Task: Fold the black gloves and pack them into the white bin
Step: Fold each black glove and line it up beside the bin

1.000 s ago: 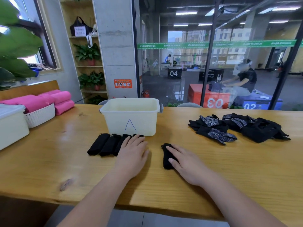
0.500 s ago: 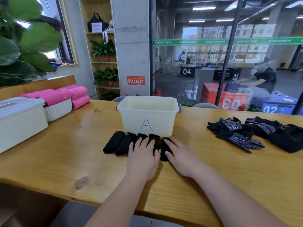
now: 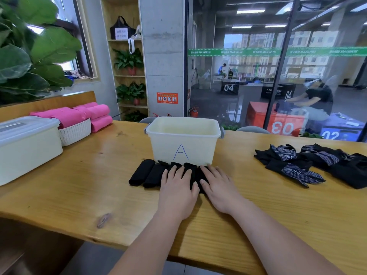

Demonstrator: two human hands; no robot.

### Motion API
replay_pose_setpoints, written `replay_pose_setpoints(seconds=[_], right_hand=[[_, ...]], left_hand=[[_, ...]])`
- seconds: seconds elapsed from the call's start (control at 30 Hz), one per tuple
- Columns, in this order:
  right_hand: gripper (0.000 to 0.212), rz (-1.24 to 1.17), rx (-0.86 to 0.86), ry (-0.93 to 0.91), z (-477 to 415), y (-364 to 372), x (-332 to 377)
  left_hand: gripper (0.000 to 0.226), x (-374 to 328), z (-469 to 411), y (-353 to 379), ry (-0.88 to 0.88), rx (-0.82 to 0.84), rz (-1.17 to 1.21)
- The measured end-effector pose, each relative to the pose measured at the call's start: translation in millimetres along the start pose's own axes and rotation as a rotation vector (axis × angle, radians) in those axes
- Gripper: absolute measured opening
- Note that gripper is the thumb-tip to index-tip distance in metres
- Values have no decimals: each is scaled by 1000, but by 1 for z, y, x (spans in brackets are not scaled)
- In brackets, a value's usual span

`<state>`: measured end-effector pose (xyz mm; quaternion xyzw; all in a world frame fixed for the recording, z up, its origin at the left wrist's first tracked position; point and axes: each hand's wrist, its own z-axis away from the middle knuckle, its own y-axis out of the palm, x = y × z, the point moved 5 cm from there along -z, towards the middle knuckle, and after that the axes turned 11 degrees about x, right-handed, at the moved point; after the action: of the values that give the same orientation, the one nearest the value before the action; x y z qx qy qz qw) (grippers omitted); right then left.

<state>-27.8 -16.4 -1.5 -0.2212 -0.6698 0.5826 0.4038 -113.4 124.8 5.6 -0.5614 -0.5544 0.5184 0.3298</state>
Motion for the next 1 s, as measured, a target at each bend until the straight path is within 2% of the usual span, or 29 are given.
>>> replay_pose_setpoints(seconds=[0.13, 0.57, 0.7, 0.83, 1.0], right_hand=[[60, -91, -38, -8, 9, -7, -5], [63, -52, 18, 68, 68, -27, -51], [62, -40, 11, 113, 88, -36, -74], [61, -17, -11, 171, 107, -43, -102], [61, 7, -25, 242, 130, -50, -138]], left_hand=[[67, -4, 1, -2, 33, -34, -18], [66, -36, 3, -12, 223, -24, -176], [78, -69, 3, -8, 260, 32, -115], [68, -107, -1, 4, 321, 107, -94], [67, -150, -5, 18, 387, 196, -57]])
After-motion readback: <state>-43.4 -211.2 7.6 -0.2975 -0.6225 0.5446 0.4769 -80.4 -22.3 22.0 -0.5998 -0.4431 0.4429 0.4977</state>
